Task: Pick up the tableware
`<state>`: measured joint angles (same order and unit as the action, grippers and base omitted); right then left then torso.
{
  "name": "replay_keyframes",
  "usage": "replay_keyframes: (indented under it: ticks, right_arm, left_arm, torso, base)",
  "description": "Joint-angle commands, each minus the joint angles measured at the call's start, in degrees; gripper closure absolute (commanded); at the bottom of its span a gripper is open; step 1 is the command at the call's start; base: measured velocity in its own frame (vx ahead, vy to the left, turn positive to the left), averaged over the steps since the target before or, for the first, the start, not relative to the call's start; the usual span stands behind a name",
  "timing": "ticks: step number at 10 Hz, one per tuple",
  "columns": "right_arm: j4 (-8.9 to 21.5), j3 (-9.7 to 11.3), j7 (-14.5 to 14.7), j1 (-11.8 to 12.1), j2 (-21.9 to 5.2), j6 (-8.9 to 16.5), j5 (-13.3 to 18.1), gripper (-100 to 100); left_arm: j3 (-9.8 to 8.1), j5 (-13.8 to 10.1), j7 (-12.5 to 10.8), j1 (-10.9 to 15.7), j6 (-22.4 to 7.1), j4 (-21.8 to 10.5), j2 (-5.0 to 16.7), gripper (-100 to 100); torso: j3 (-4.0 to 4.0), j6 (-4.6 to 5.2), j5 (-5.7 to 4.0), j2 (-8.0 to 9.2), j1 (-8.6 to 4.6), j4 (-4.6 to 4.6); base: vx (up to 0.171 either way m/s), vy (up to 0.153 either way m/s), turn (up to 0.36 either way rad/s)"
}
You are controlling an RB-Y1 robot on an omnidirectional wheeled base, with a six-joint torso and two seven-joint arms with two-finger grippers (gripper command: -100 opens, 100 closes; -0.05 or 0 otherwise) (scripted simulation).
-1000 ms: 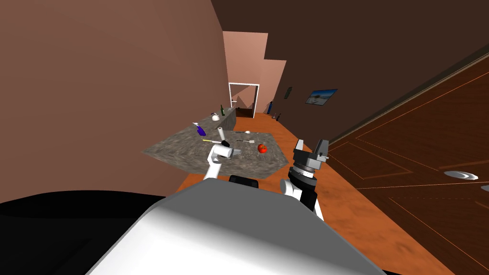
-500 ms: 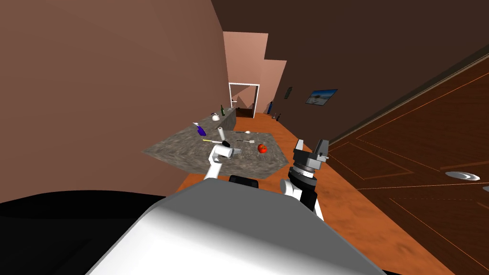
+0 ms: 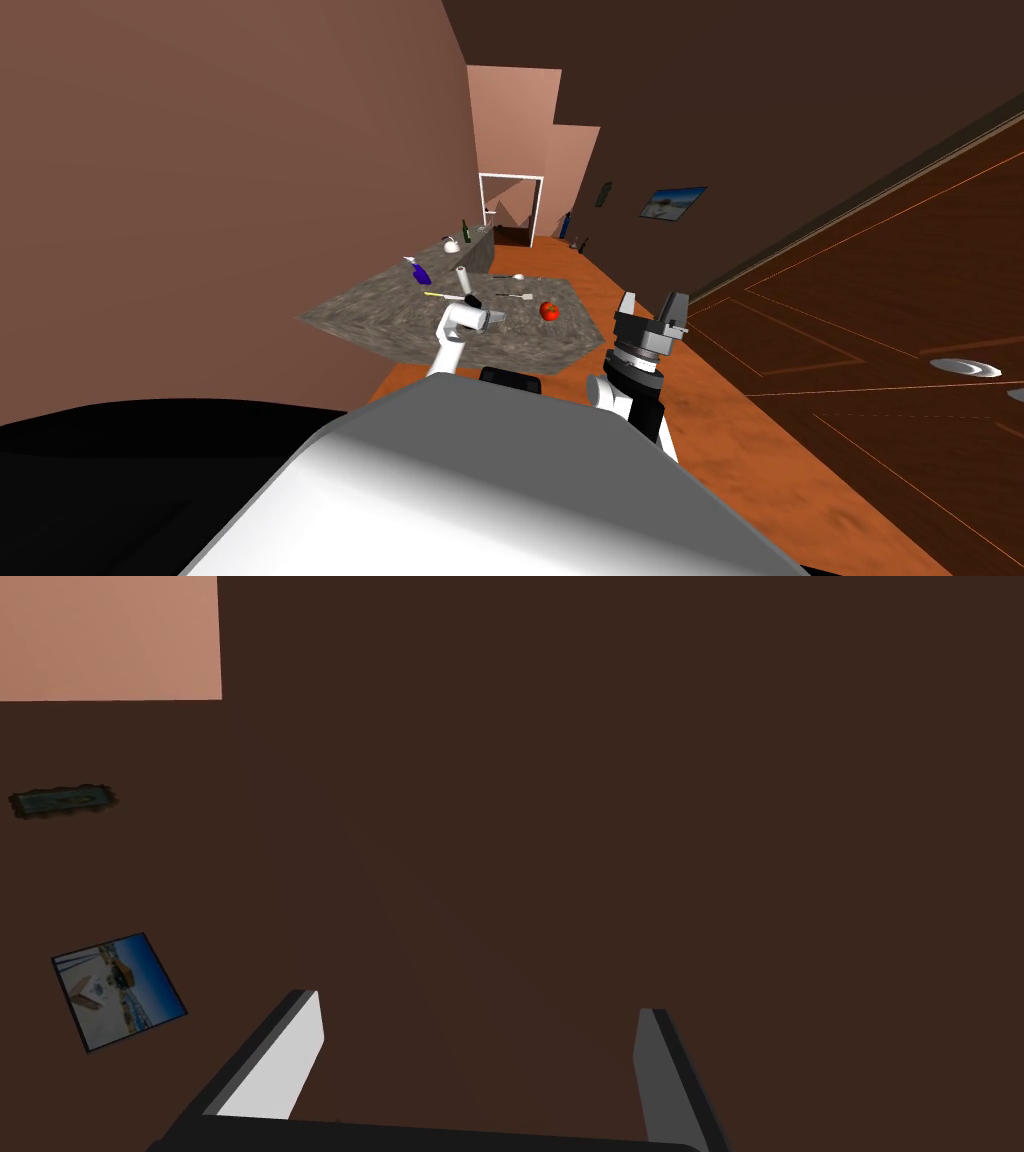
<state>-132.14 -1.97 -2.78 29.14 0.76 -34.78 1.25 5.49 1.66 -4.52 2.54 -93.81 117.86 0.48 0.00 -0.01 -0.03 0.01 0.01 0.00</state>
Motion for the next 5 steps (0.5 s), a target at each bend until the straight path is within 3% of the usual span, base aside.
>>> replay_keyframes:
  ticks: [1, 3, 4, 5]
  right_arm:
    - [0.0, 0.0, 0.0, 0.0, 0.0, 0.0, 0.0, 0]
    - [0.0, 0.0, 0.0, 0.0, 0.0, 0.0, 0.0, 0]
    - [0.0, 0.0, 0.0, 0.0, 0.0, 0.0, 0.0, 0]
    - [0.0, 0.0, 0.0, 0.0, 0.0, 0.0, 0.0, 0]
  left_arm:
    - [0.08, 0.0, 0.0, -0.1, -1.9, 1.9, 0.1, 100]
    - [0.18, 0.0, 0.0, -0.2, -3.6, 3.6, 0.1, 100]
    - [0.21, 0.1, -0.1, -0.1, -2.8, 2.9, 0.0, 100]
    - [0.24, 0.1, -0.1, -0.1, -3.0, 3.0, 0.0, 0]
  torso:
    - [0.0, 0.0, 0.0, 0.0, 0.0, 0.0]
    - [0.02, 0.0, -0.01, 0.03, -0.01, 0.01]
    - [0.03, 0.0, -0.02, 0.04, -0.02, 0.02]
    - [0.02, 0.0, -0.01, 0.03, -0.02, 0.01]
  base:
    - [0.0, 0.0, 0.0]
    - [0.0, 0.0, 0.0]
    - [0.0, 0.0, 0.0]
    - [0.0, 0.0, 0.0]
